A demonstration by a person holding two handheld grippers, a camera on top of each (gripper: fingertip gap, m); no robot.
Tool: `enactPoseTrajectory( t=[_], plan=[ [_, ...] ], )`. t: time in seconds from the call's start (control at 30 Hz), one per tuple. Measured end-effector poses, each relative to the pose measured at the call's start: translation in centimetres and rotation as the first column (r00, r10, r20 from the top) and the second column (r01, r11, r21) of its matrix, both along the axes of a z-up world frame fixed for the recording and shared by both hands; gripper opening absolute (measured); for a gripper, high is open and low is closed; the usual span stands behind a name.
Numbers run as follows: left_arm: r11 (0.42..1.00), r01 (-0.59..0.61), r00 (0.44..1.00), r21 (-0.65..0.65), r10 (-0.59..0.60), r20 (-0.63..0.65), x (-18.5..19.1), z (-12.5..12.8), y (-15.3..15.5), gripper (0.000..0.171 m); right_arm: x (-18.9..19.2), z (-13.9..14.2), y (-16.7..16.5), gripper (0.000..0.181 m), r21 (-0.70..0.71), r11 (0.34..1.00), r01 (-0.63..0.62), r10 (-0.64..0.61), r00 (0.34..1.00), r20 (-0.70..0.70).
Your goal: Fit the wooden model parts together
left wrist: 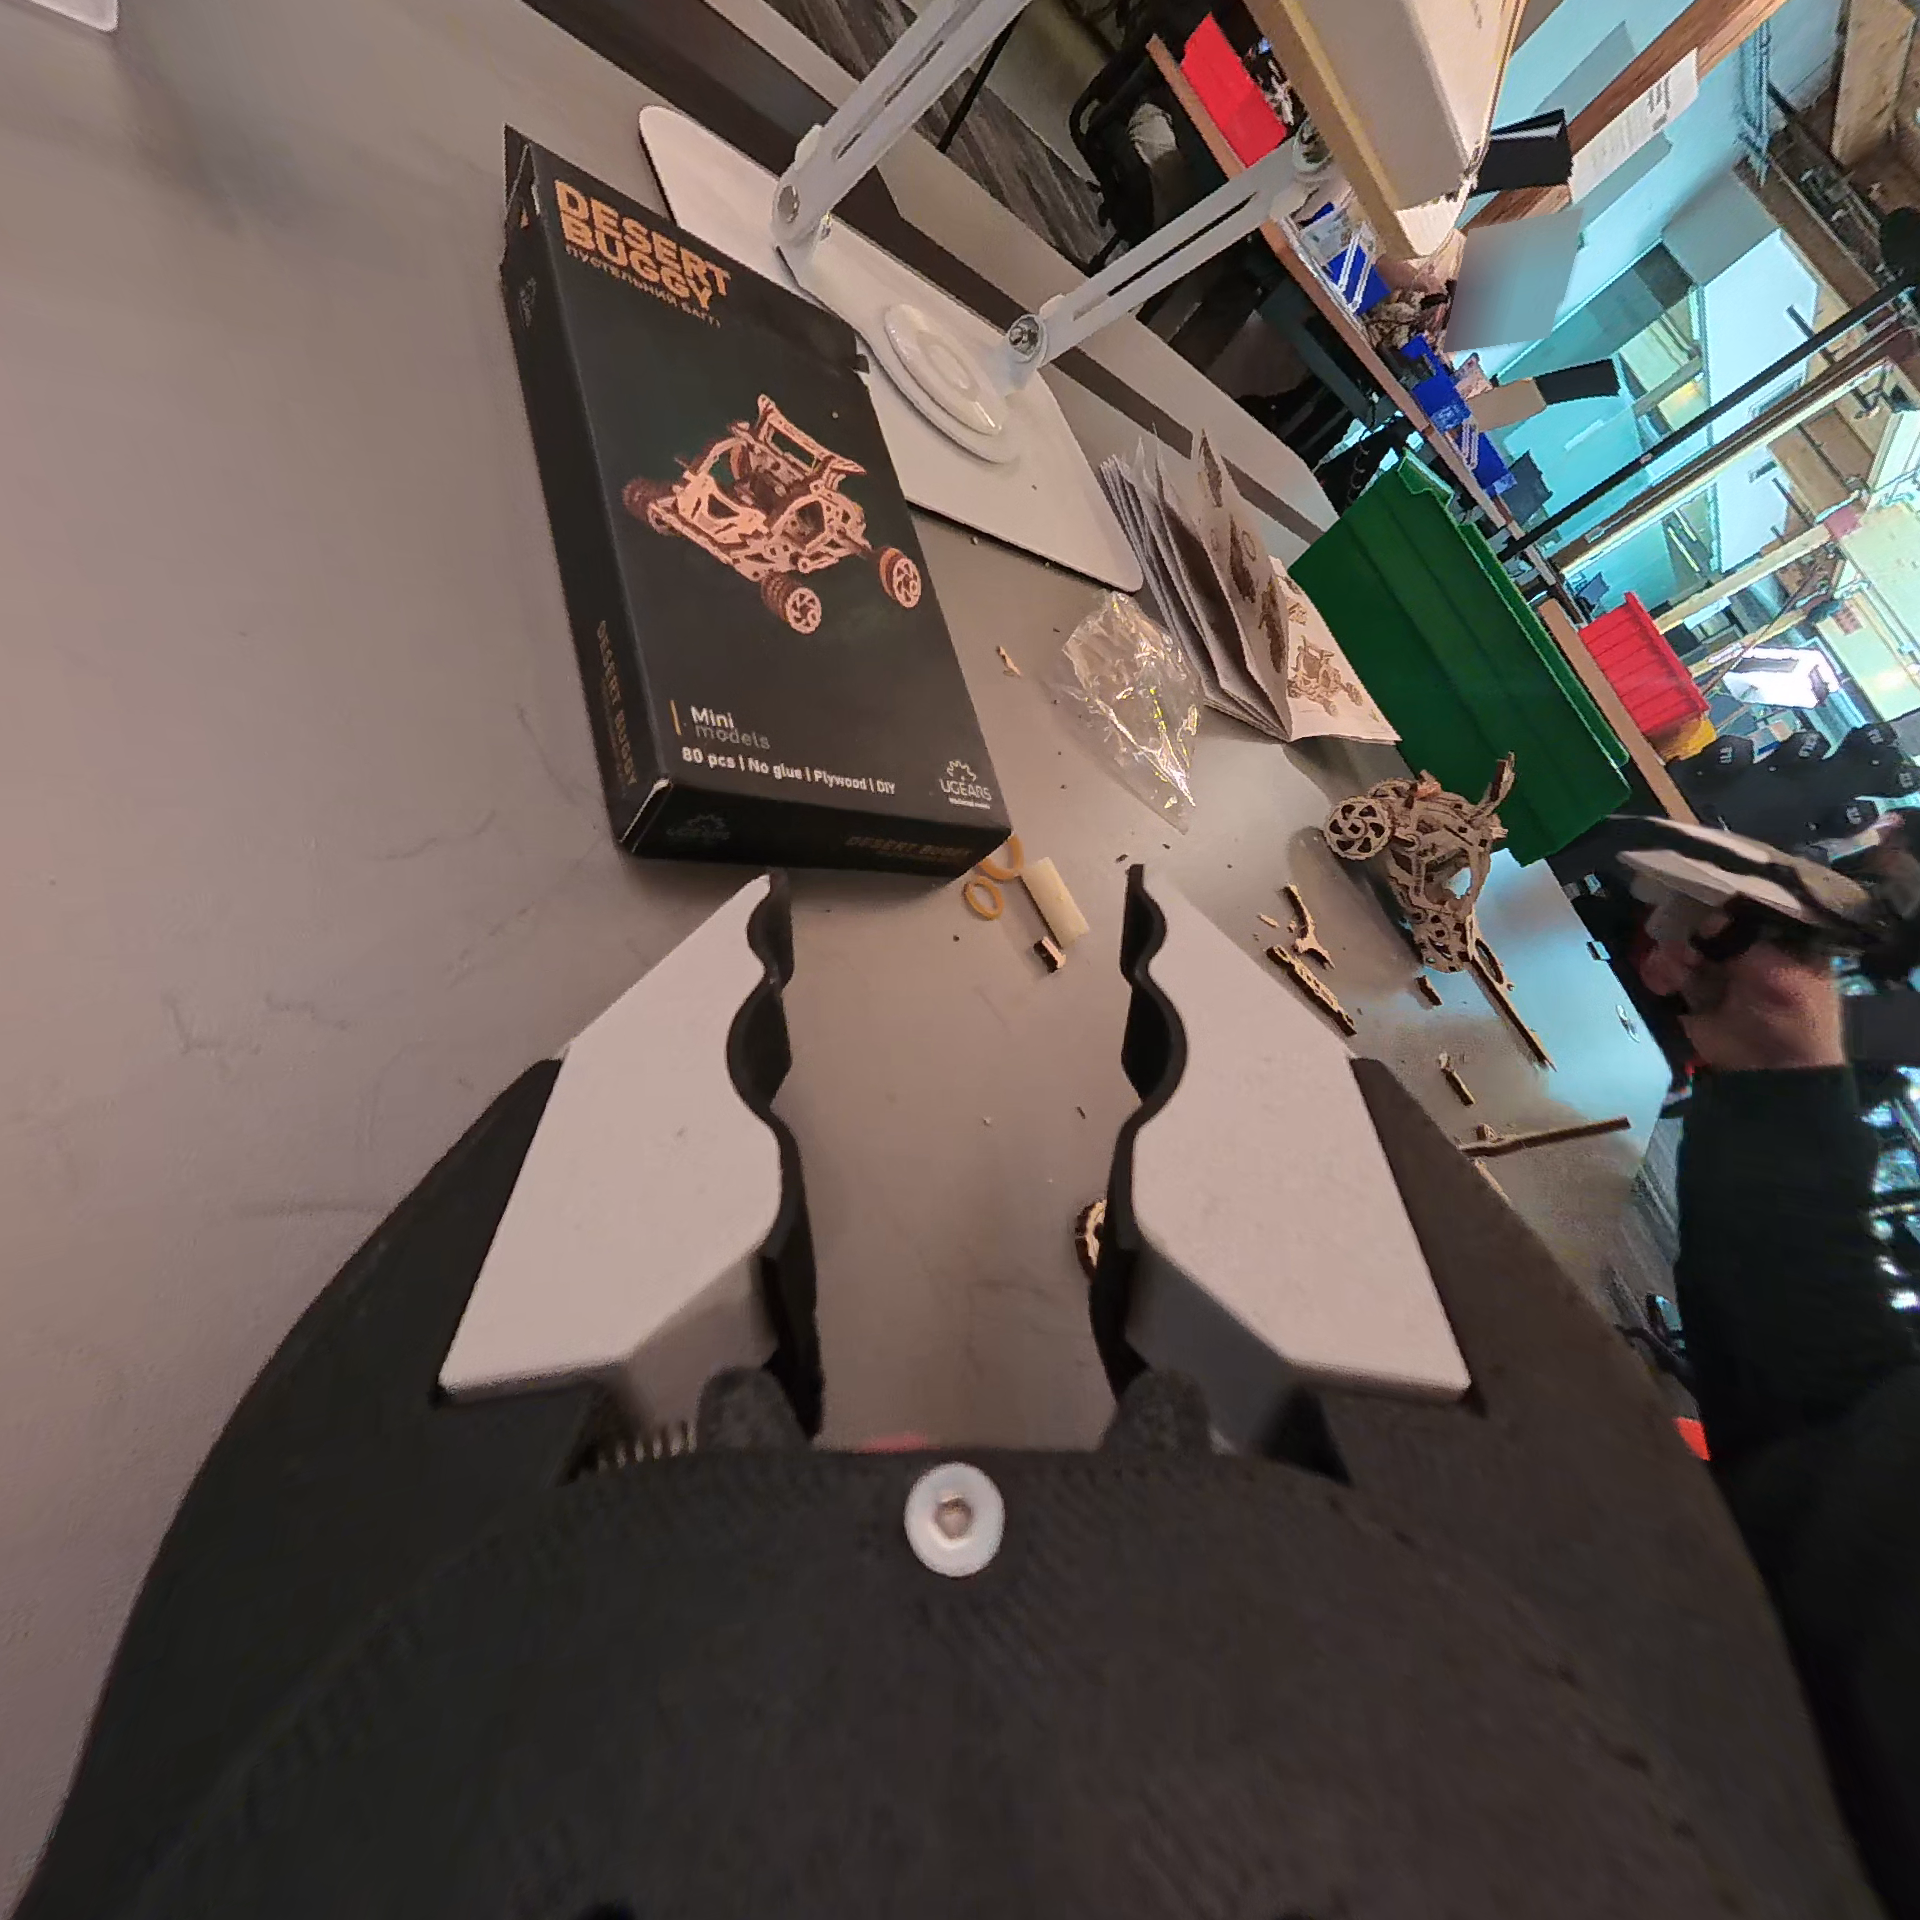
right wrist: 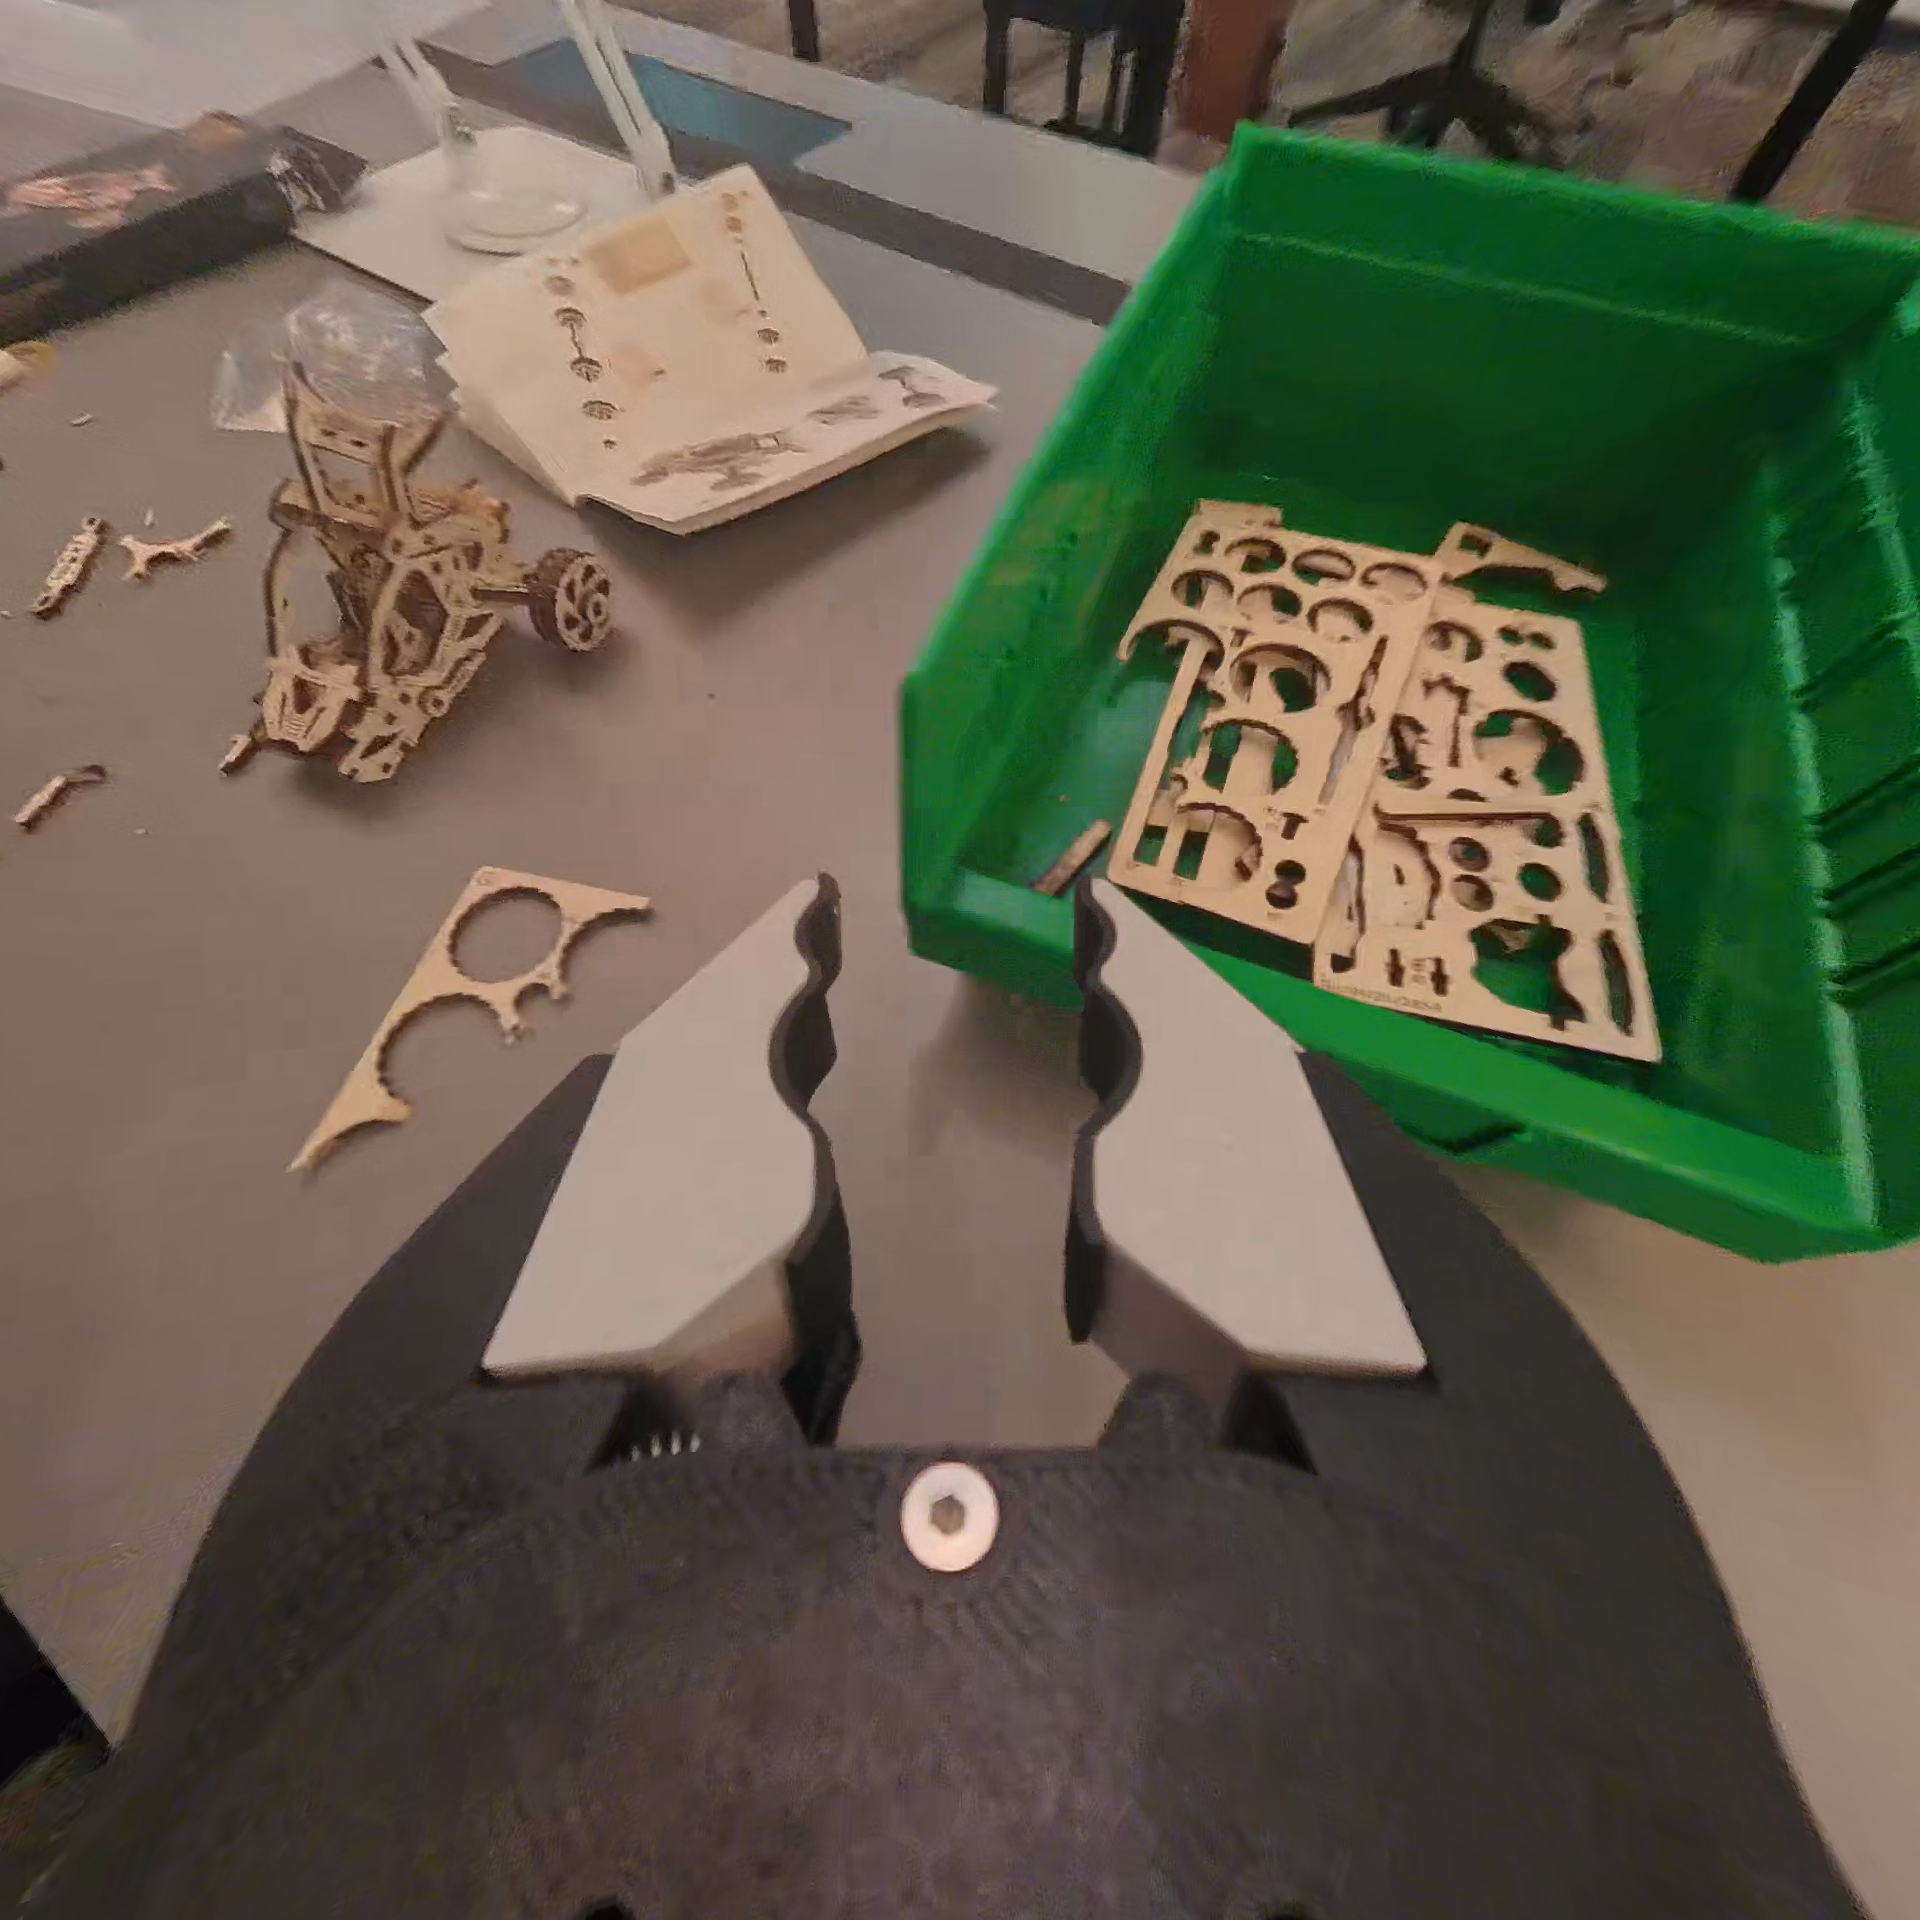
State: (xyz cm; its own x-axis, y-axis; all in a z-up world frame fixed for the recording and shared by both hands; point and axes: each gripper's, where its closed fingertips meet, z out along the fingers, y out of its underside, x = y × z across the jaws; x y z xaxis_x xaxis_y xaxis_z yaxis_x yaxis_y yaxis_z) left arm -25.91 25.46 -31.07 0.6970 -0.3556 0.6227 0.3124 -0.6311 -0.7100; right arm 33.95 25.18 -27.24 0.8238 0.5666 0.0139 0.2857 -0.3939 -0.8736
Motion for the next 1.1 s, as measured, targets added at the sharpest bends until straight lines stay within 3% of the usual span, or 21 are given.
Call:
enactPoseTrajectory(
  t=[0.07, 0.17, 0.27, 0.33, 0.47, 0.63, 0.87, 1.1],
  plan=[
    [1.000, -0.002, 1.000, -0.002, 0.002, -0.001, 0.0, 0.0, 0.0, 0.061, -0.3, -1.0, 1.3, 0.045, -0.054, 0.996, -0.073, 0.069, 0.995, -0.074],
    [1.000, -0.004, 1.000, -0.008, 0.004, -0.002, 0.0, -0.1, 0.0, 0.061, -2.6, -2.5, 1.7, 0.032, -0.095, 0.981, -0.167, 0.164, 0.986, -0.039],
    [1.000, 0.000, 1.000, -0.026, 0.000, -0.002, 0.0, -0.4, 0.1, 0.060, -5.4, -2.7, 1.4, 0.040, -0.064, 0.971, -0.230, 0.231, 0.973, 0.001],
    [0.999, 0.007, 1.000, -0.036, -0.007, 0.000, 0.1, -0.5, 0.1, 0.060, -6.6, -2.2, 0.8, 0.041, -0.071, 0.958, -0.276, 0.273, 0.960, -0.058],
    [0.999, 0.009, 1.000, -0.039, -0.009, 0.005, 0.1, -0.5, 0.1, 0.060, -5.0, 1.0, 0.0, 0.046, 0.024, 0.970, -0.244, 0.242, 0.941, -0.237],
    [0.998, 0.022, 1.000, -0.059, -0.021, 0.011, 0.2, -0.7, 0.1, 0.060, -1.6, 1.8, -0.2, 0.030, 0.142, 0.981, -0.135, 0.174, 0.934, -0.311],
    [0.997, 0.029, 0.999, -0.071, -0.028, 0.018, 0.3, -0.8, 0.1, 0.059, -0.7, 0.2, 0.4, 0.026, 0.123, 0.988, -0.096, 0.127, 0.953, -0.275],
    [0.997, 0.035, 0.999, -0.065, -0.034, 0.023, 0.4, -0.7, 0.0, 0.059, -0.8, 0.3, 0.4, 0.023, 0.156, 0.984, -0.090, 0.126, 0.962, -0.243]
  ],
)
